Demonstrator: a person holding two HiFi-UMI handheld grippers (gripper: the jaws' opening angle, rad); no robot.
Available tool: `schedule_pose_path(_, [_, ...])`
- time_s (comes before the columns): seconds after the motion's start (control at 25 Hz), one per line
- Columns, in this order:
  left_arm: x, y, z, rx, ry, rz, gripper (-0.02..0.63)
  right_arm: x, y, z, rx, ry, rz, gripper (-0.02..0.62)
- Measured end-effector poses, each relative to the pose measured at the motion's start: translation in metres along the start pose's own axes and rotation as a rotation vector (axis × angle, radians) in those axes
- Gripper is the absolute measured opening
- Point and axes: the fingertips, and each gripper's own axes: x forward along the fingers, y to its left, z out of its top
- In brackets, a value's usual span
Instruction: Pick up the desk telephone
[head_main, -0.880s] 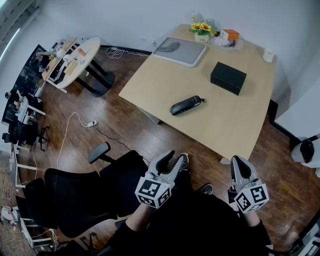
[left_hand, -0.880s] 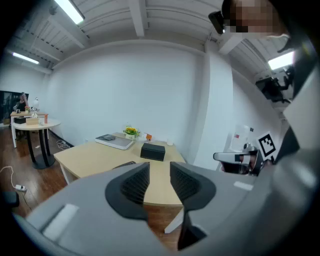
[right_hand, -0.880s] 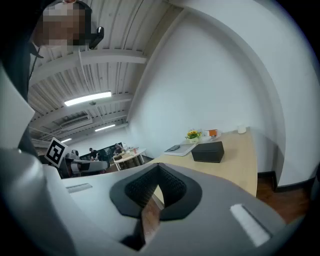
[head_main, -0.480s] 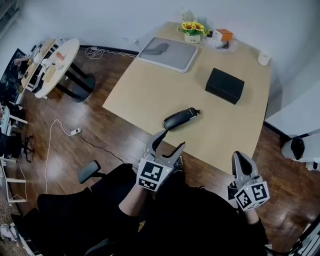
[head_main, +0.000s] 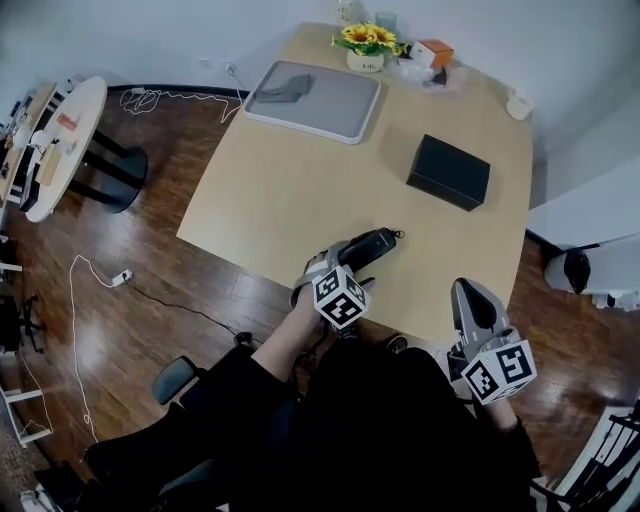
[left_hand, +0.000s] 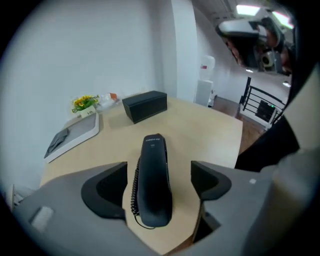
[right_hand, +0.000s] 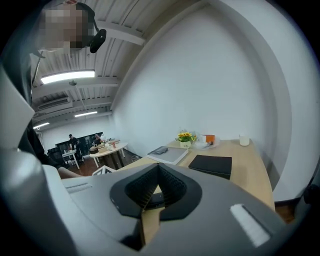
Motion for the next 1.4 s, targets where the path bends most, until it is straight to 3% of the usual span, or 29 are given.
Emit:
schedule_pose_path(0.12, [0.026, -0.001, -0.016, 0.004, 0.081, -0.044, 0.385, 0.016, -0.002, 0.002, -0.005, 0.023, 0.019, 0.000])
schedule_pose_path(0.36, [0.050, -0.003, -0.037, 0.015, 0.185, -0.055, 0.363, 0.040, -0.009, 0.007, 0.007, 0.028, 0.084, 0.000])
schedule_pose_path(0.6, [0.055, -0.004, -0.042, 0.033, 0.228, -0.067, 0.357, 0.046, -0.016, 0.013, 0.022, 0.021, 0.127, 0.000])
schedule_pose_path(0.76, [0.056, -0.001, -0.043, 0.035, 0.187, -0.088, 0.340, 0.045, -0.030, 0.004, 0.064, 0.029, 0.114, 0.000])
schedule_pose_path(0.8, [0.056, 0.002, -0.044, 0.018, 0.163, -0.085, 0.273, 0.045, -0.031, 0.001, 0.071, 0.031, 0.113, 0.000])
schedule_pose_path(0.92, [0.054, 0.006, -0.044, -0.016, 0.117, -0.088, 0.267, 0.043, -0.035, -0.002, 0.082, 0.033, 0.113, 0.000])
schedule_pose_path(1.12, [0.056, 0.006, -0.045, -0.034, 0.128, -0.063, 0.264, 0.039, -0.046, -0.003, 0.099, 0.025, 0.097, 0.000])
schedule_pose_path(1.28, [0.049, 0.005, -0.042, -0.151, 0.126, -0.067, 0.262, 0.037, -0.053, -0.002, 0.102, 0.016, 0.085, 0.000])
schedule_pose_path(1.4, [0.031, 0.008, -0.025, -0.241, 0.061, -0.039, 0.261, 0.035, -0.057, -0.001, 0.107, 0.010, 0.079, 0.000])
